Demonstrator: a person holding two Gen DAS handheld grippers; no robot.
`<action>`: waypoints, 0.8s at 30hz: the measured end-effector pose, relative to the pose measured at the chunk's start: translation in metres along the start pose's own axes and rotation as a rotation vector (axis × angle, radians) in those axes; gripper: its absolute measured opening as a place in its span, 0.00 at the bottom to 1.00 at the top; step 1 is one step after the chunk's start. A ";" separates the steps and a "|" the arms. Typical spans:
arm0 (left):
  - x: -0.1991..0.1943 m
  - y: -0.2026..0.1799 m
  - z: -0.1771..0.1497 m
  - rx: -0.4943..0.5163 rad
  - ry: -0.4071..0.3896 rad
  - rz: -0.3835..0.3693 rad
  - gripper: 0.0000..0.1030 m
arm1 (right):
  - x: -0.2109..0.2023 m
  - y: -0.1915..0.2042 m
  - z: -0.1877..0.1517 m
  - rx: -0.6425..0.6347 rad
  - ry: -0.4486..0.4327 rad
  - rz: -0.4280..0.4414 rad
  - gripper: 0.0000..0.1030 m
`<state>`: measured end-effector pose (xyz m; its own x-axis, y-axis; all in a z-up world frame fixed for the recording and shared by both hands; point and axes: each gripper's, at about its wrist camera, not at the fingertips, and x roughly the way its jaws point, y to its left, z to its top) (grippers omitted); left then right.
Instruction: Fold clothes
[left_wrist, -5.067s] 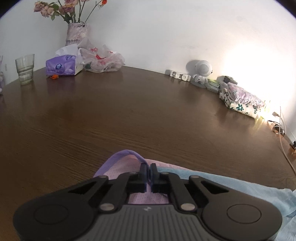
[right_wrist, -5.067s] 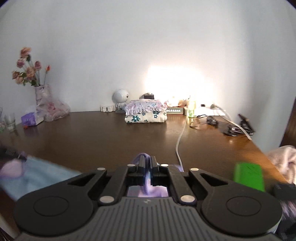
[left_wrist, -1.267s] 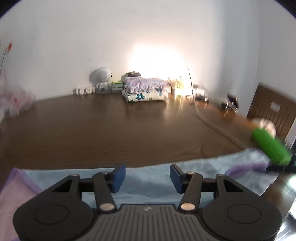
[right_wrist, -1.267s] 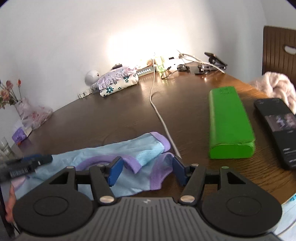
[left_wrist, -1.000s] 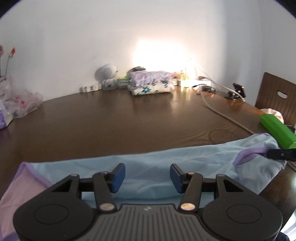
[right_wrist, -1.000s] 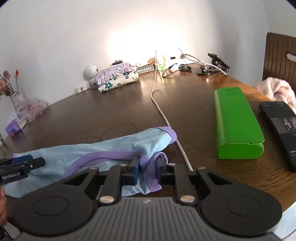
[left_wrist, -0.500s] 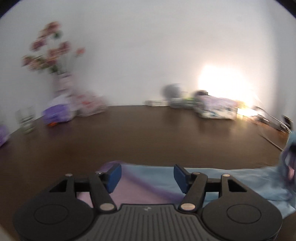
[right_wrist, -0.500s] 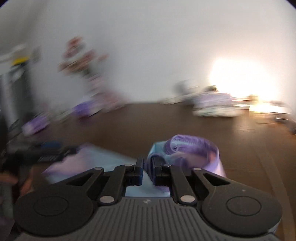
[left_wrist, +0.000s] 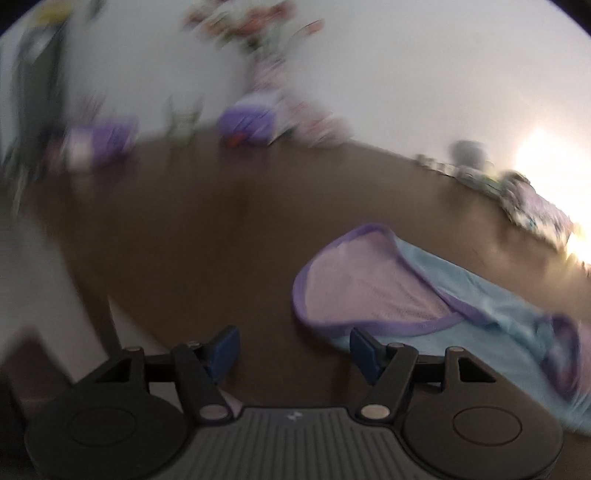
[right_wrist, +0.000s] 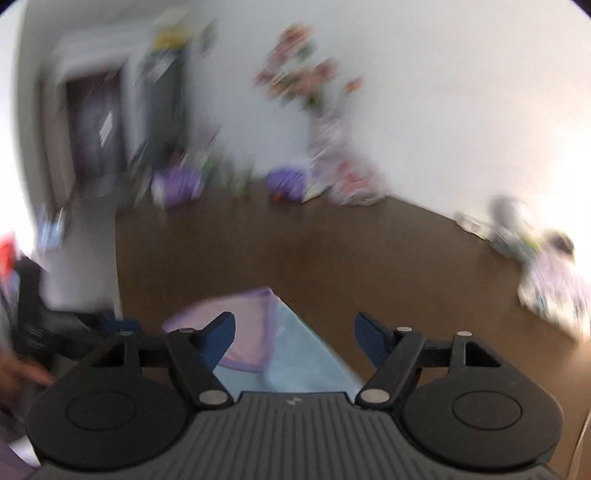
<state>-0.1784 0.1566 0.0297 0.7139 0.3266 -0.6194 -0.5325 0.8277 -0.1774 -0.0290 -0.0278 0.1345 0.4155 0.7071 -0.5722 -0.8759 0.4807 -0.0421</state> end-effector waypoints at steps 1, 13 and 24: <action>-0.002 -0.001 -0.001 -0.011 -0.003 -0.027 0.64 | 0.023 -0.007 0.015 -0.071 0.069 0.040 0.71; 0.007 -0.022 -0.003 -0.017 0.000 -0.050 0.17 | 0.221 -0.032 0.046 -0.111 0.412 0.255 0.45; 0.072 -0.053 0.056 0.030 0.107 -0.256 0.01 | 0.181 -0.085 0.017 0.100 0.313 0.026 0.03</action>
<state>-0.0736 0.1620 0.0373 0.7705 0.0566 -0.6349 -0.3264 0.8906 -0.3168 0.1243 0.0681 0.0482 0.2840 0.5338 -0.7965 -0.8503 0.5241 0.0480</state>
